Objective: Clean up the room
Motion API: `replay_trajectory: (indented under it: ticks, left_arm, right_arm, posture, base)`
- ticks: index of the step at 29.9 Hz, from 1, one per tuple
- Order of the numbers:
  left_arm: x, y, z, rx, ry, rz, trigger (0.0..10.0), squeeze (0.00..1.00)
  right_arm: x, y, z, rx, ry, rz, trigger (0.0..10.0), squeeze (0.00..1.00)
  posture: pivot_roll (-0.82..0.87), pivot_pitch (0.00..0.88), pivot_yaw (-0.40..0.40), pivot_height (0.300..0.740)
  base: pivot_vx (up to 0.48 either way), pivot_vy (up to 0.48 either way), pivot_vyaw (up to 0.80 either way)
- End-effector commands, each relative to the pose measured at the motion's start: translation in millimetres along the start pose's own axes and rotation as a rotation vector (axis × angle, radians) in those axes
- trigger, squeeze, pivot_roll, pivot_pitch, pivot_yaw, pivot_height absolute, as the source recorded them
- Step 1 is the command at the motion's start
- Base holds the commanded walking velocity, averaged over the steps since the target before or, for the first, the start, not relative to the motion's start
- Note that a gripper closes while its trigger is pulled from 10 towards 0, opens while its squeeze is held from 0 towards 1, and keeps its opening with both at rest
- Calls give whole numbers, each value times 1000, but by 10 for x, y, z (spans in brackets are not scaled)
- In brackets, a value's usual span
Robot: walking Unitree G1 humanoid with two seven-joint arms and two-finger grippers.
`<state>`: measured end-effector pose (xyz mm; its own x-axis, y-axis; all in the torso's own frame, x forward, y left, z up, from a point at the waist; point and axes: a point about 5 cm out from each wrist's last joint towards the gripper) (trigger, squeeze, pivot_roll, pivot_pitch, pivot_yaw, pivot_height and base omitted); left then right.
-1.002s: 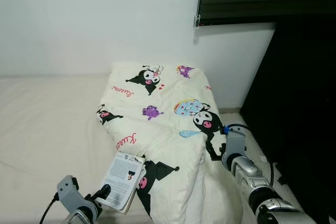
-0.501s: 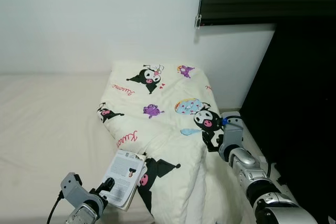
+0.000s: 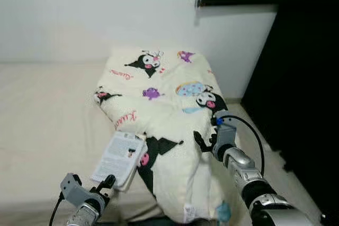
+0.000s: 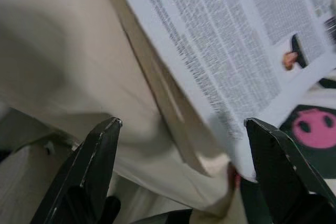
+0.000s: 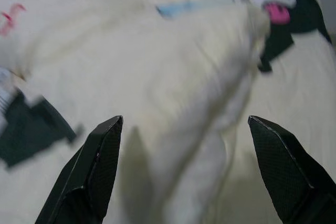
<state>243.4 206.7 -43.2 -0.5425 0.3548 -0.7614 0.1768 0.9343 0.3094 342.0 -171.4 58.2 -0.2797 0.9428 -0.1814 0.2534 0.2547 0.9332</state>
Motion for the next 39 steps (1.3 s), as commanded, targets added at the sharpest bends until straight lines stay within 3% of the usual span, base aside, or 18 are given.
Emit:
replay_trajectory:
  ticks: [1,7,8,12,14,20,23,25,26,27,28,31,33,37,39]
  left_arm:
    - [-74,11,25,-6,-33,-43,10000,0]
    - [-141,33,45,-39,-62,-103,10000,0]
    - [-222,76,67,-69,-102,-153,10000,0]
    - [-328,125,92,-90,-154,-200,10000,0]
    - [-415,141,112,-91,-190,-198,10000,0]
    - [-472,143,127,-82,-197,-141,10000,0]
    - [-466,147,129,-74,-172,-69,10000,0]
    - [-403,215,122,-84,-74,136,10000,0]
    - [-403,215,122,-84,-74,136,10000,0]
    - [-345,330,101,-134,4,276,10000,0]
    - [-335,360,95,-150,14,285,10000,0]
    - [-332,419,88,-168,12,231,10000,0]
    - [-341,476,85,-180,-9,130,10000,0]
    - [-351,480,87,-180,-22,92,10000,0]
    - [-380,384,104,-153,-67,-2,10000,0]
  right_arm:
    - [8,62,9,-33,10,-5,10000,0]
    - [16,79,10,-43,21,-11,10000,0]
    - [14,82,8,-46,23,-14,10000,0]
    - [13,84,4,-51,25,-12,10000,0]
    - [14,86,-2,-64,18,-5,10000,0]
    - [23,77,-9,-65,17,-6,10000,0]
    - [10,70,-13,-60,11,-7,10000,0]
    - [-6,61,-17,-53,4,-10,10000,0]
    - [-6,61,-17,-53,4,-10,10000,0]
    - [-16,58,-18,-49,1,-11,10000,0]
    - [-17,58,-18,-49,0,-10,10000,0]
    - [-18,58,-17,-48,-1,-10,10000,0]
    - [-13,61,-14,-46,-3,-10,10000,0]
    - [-11,62,-12,-46,-4,-10,10000,0]
    - [-9,68,-10,-49,-8,-9,10000,0]
  posture:
    - [-115,0,-14,570]
    - [-120,0,-13,550]
    - [-120,0,-13,540]
    - [-119,0,-13,525]
    - [-117,0,-14,525]
    - [-123,0,-10,525]
    - [-122,0,-11,525]
    - [-120,0,-11,525]
    - [-120,0,-11,525]
    - [-120,0,-11,525]
    - [-120,0,-11,525]
    - [-120,0,-11,525]
    - [-105,0,-14,525]
    - [-105,0,-14,525]
    - [-113,0,-5,525]
  base:
    - [0,0,0]
    - [0,0,0]
    - [0,0,0]
    - [0,0,0]
    - [0,0,0]
    - [0,0,0]
    - [0,0,0]
    - [0,0,0]
    - [0,0,0]
    - [0,0,0]
    - [0,0,0]
    - [0,0,0]
    - [0,0,0]
    - [0,0,0]
    - [0,0,0]
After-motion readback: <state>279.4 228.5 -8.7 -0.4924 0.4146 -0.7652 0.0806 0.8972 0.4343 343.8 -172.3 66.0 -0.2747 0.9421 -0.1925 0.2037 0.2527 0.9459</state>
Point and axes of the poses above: a point about 5 cm out from each wrist's last joint towards the gripper, its own z axis pointing out of the wrist towards the gripper, its own y axis along the axis of the wrist's last joint, x = y × z, and after that the axes turned 13 degrees about -z, right-handed
